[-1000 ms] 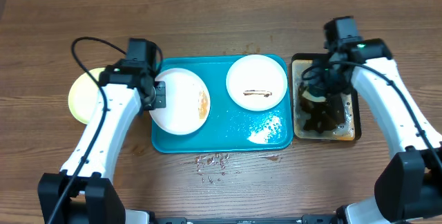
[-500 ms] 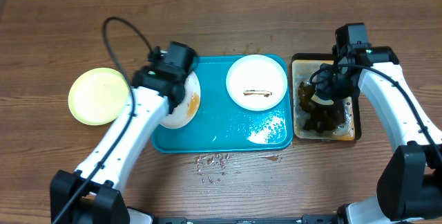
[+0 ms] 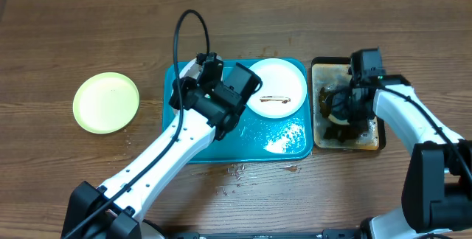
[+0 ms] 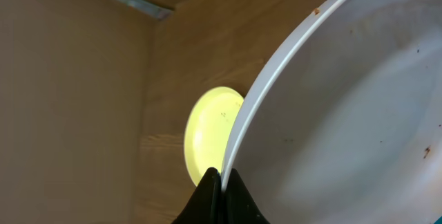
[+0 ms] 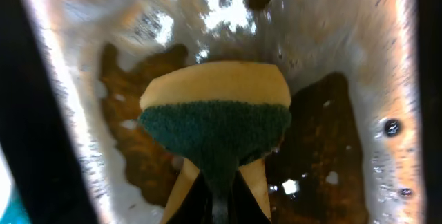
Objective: Clean dirty plates on tray and stack at the side
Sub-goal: 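Lift the white plate with the left gripper and stack it on the yellow plate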
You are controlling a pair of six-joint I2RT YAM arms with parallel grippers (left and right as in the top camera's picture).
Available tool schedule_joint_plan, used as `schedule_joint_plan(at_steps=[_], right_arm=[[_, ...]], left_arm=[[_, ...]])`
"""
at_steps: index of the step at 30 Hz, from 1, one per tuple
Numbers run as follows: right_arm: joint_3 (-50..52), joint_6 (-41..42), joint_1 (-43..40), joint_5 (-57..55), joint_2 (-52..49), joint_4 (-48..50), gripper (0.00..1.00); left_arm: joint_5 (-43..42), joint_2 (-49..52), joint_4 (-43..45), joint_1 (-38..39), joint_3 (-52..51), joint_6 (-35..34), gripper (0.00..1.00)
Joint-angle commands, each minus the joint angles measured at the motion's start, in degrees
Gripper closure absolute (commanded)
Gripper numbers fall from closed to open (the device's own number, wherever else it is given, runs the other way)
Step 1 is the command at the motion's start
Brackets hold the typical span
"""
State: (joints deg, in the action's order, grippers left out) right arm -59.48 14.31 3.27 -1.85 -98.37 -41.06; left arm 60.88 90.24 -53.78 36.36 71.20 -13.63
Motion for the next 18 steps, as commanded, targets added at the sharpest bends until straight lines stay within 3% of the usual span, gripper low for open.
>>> schedule_joint_plan(at_steps=[1,11,18], right_arm=[[2.12,2.47,-0.13,-0.48,-0.2,2.45,0.96],[5.55,4.5,-0.13,-0.24,-5.44,7.45,0.96],[4.13,5.03,-0.13,8.2,-7.39,7.1,0.96]], left_arm=[[6.97,-0.68,0.31,0.9,1.49,-1.84,0.96],[8.35,-0.68,0.26,1.18,1.49,-1.81,0.96],[8.11,-0.68,0.02,1.18,1.49,-1.81,0.96]])
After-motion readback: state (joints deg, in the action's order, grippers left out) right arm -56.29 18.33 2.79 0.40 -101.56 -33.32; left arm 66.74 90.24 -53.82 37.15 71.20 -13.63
